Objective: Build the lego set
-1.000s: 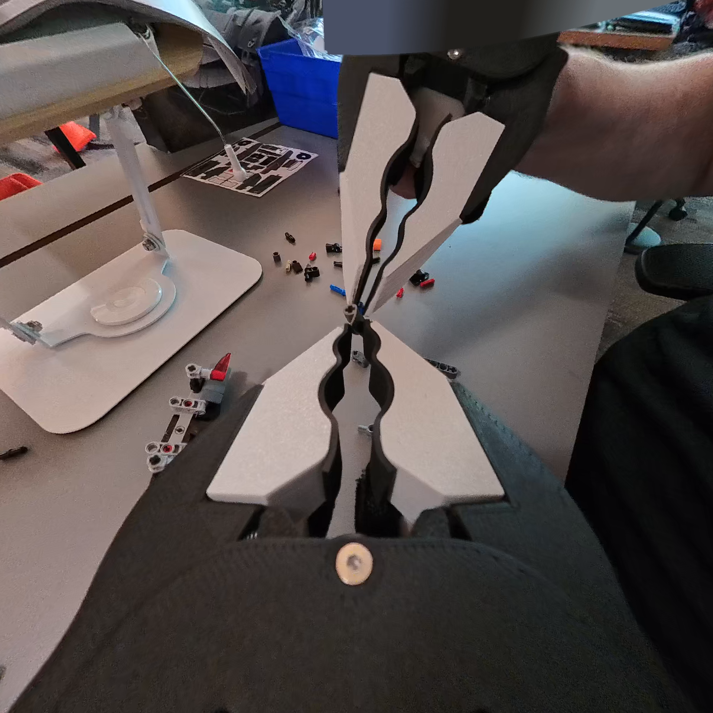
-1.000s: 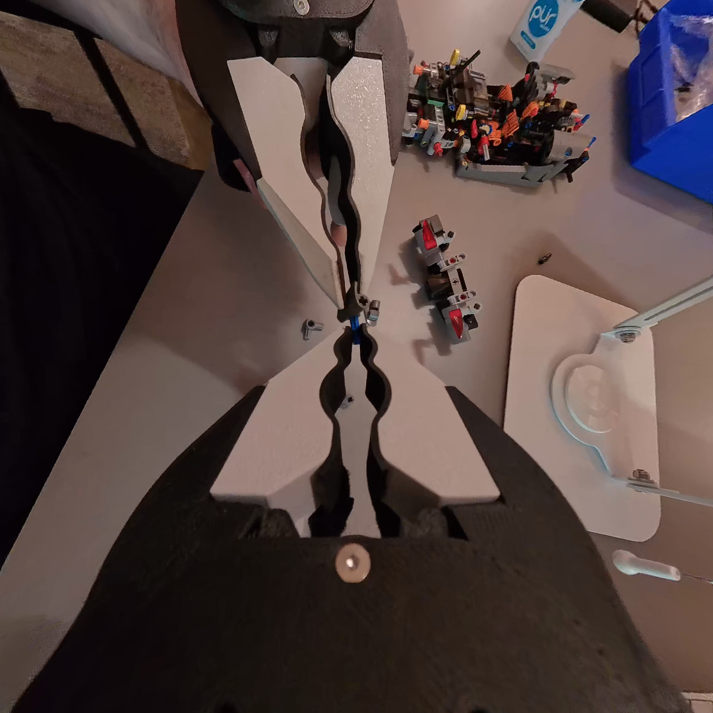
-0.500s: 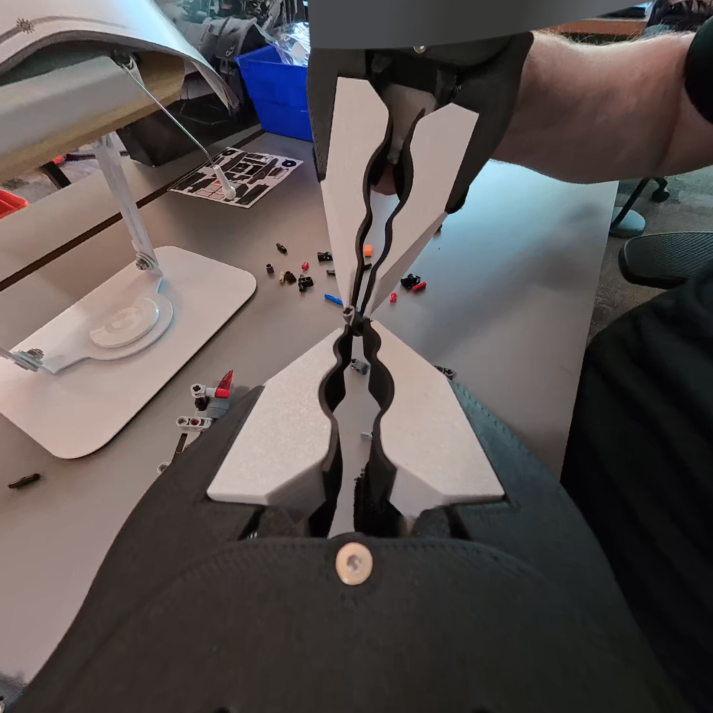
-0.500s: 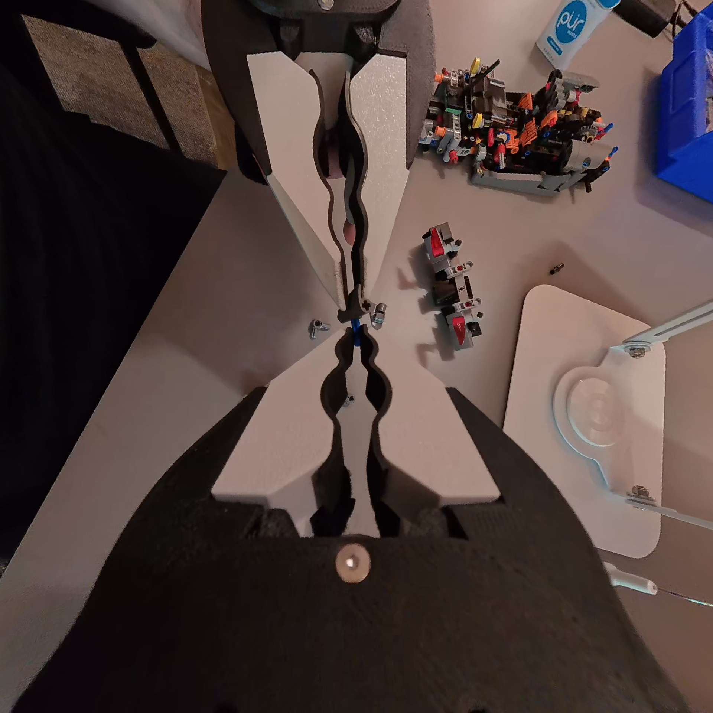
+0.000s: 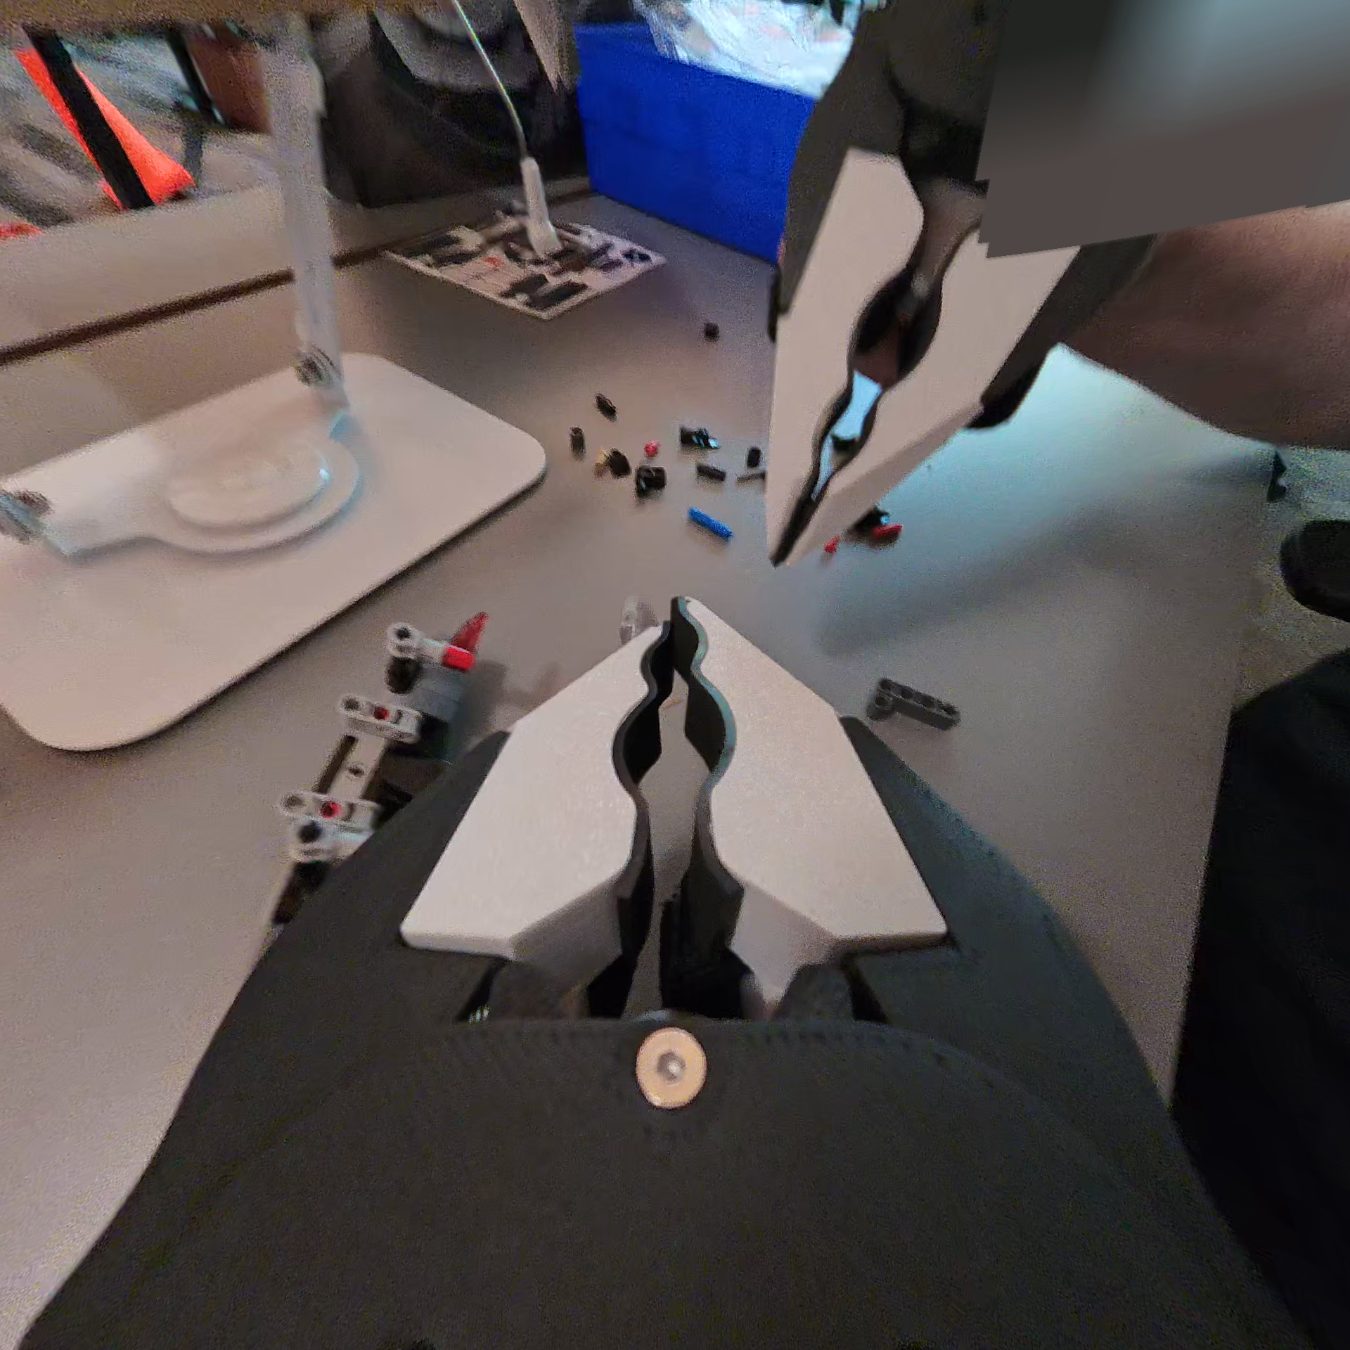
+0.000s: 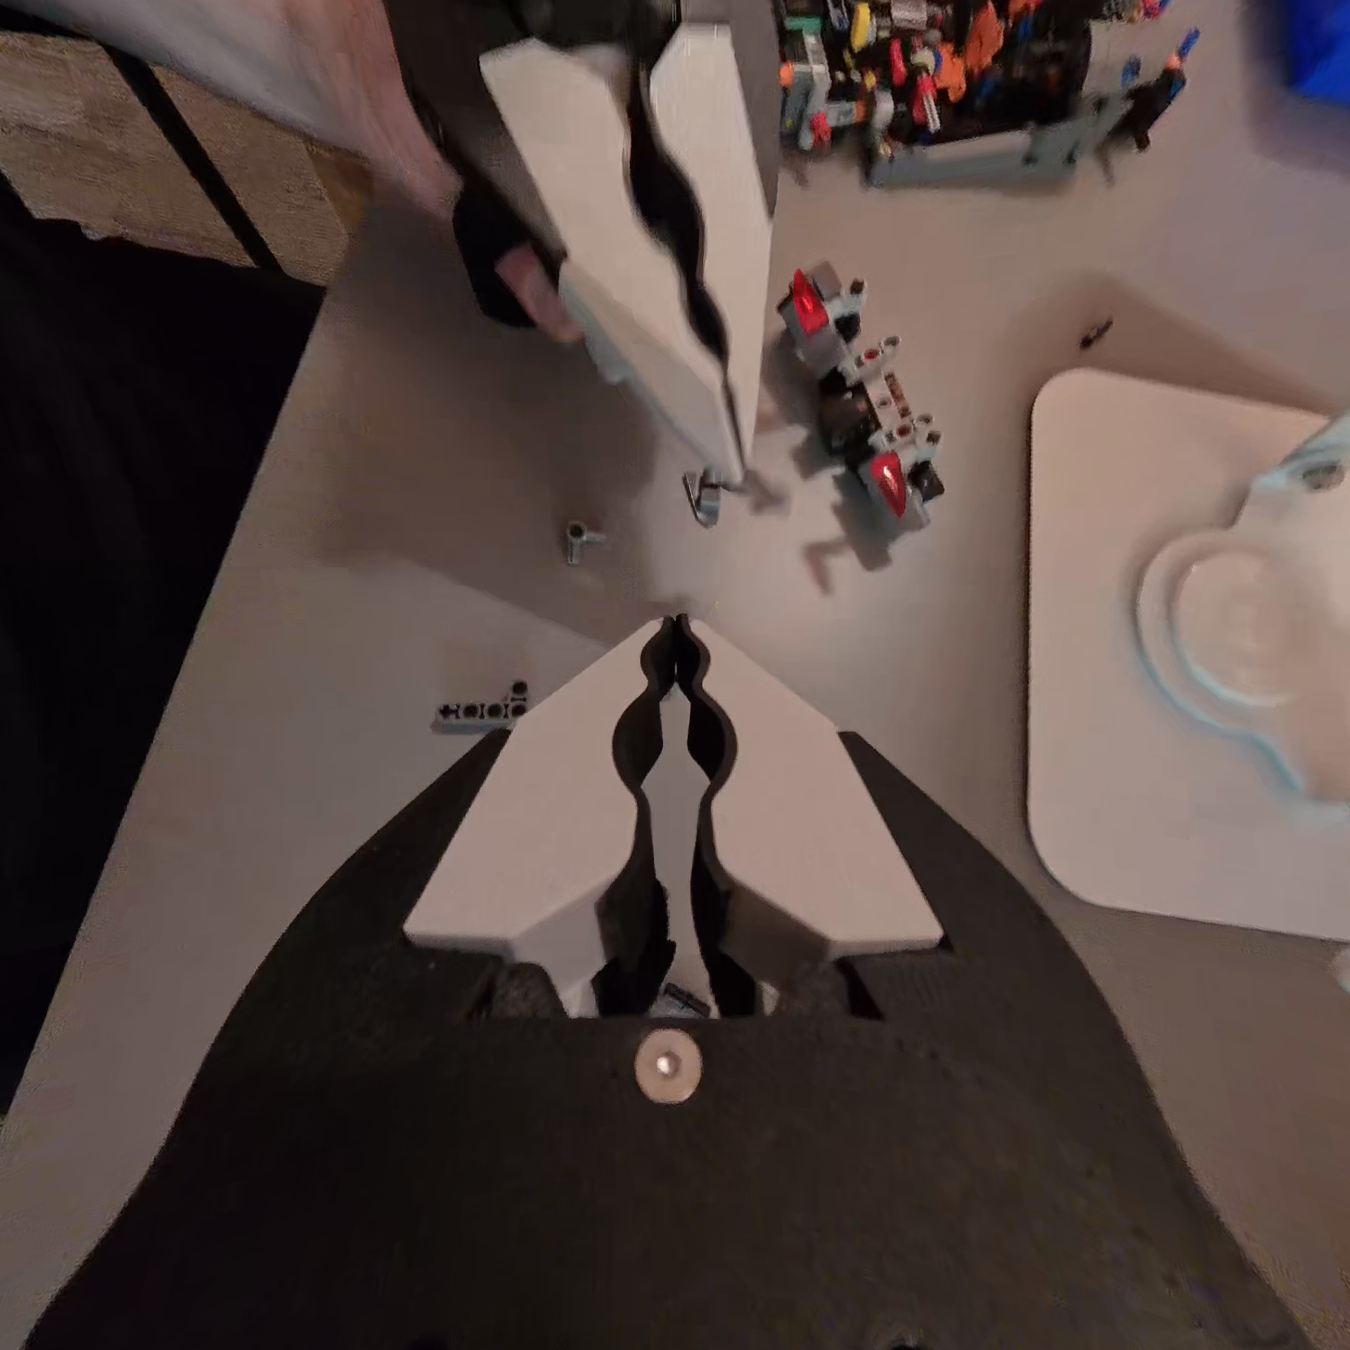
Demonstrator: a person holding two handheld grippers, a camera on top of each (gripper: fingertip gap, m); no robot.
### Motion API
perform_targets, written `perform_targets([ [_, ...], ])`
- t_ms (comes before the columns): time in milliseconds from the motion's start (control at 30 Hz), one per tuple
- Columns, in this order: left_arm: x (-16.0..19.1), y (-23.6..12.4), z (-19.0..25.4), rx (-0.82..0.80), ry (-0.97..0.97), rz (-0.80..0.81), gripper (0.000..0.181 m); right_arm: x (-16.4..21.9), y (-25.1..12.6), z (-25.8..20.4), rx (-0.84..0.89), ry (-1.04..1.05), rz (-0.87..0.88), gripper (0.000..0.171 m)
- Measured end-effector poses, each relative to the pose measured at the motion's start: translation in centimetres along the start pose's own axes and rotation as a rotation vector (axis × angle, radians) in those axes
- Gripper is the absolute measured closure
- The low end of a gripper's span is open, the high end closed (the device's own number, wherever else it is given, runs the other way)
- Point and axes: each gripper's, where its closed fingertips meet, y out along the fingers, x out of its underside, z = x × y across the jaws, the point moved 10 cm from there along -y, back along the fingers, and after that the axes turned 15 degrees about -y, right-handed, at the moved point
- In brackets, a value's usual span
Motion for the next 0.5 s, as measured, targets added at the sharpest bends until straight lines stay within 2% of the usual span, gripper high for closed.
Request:
perform_targets([
  [300, 0.2, -0.2, -0.7, -0.024, 0.0, -0.055, 0.181, 2.7, -1.1, 0.3, 0.021, 0.109, 0.046, 0.171],
  [500, 0.5, -1.1, -0.5, -0.073, 0.034, -0.071, 0.178, 3.4, -0.8, 0.6, 0.063, 0.119, -0.011, 0.171],
])
